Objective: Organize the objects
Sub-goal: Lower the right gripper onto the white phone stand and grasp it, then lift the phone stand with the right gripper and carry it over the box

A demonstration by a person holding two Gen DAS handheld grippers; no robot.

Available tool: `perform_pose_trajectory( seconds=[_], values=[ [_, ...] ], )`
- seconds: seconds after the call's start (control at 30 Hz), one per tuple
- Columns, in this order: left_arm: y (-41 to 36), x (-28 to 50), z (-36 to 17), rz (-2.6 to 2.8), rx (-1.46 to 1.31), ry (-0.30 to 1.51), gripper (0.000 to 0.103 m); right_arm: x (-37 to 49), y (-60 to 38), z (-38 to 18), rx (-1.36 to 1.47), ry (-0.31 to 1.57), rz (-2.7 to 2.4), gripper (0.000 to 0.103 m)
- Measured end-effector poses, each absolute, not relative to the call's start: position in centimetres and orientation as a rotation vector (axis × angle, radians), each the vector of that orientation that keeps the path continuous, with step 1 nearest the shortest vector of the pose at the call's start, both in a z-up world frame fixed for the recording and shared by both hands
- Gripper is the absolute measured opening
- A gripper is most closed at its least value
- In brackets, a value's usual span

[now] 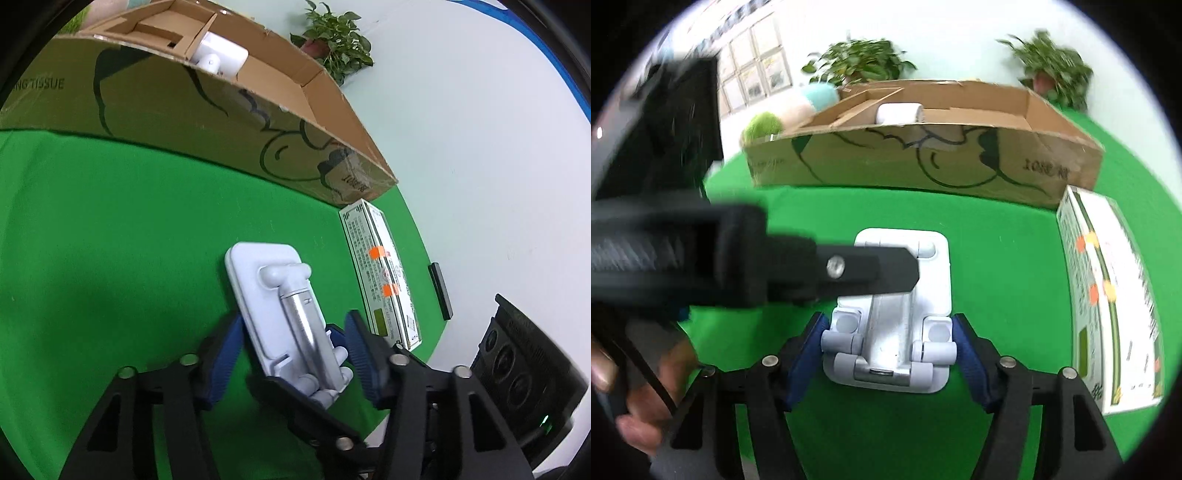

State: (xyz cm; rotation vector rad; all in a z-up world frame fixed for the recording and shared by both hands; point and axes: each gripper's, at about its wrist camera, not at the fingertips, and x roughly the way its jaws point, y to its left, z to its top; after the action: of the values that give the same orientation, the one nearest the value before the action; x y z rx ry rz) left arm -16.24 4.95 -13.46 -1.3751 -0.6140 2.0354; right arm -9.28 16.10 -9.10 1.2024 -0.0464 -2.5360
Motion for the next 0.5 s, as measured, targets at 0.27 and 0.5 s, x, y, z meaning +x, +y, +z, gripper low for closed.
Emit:
perform_pose_trajectory(
  seconds=[0.27,0.5],
  values=[
    [5.2,-15.8,-12.9,2.053,-1.374,-0.578,0.035,-8.4,16.7,-8.7,1.223,-0.146,-2.530,0.066],
    [5.0,-15.7,-9.2,2.080,-1.277,-0.521,0.029,-9.2,17.0,-7.6,1.190,-0.153,-2.564,0.066]
  ],
)
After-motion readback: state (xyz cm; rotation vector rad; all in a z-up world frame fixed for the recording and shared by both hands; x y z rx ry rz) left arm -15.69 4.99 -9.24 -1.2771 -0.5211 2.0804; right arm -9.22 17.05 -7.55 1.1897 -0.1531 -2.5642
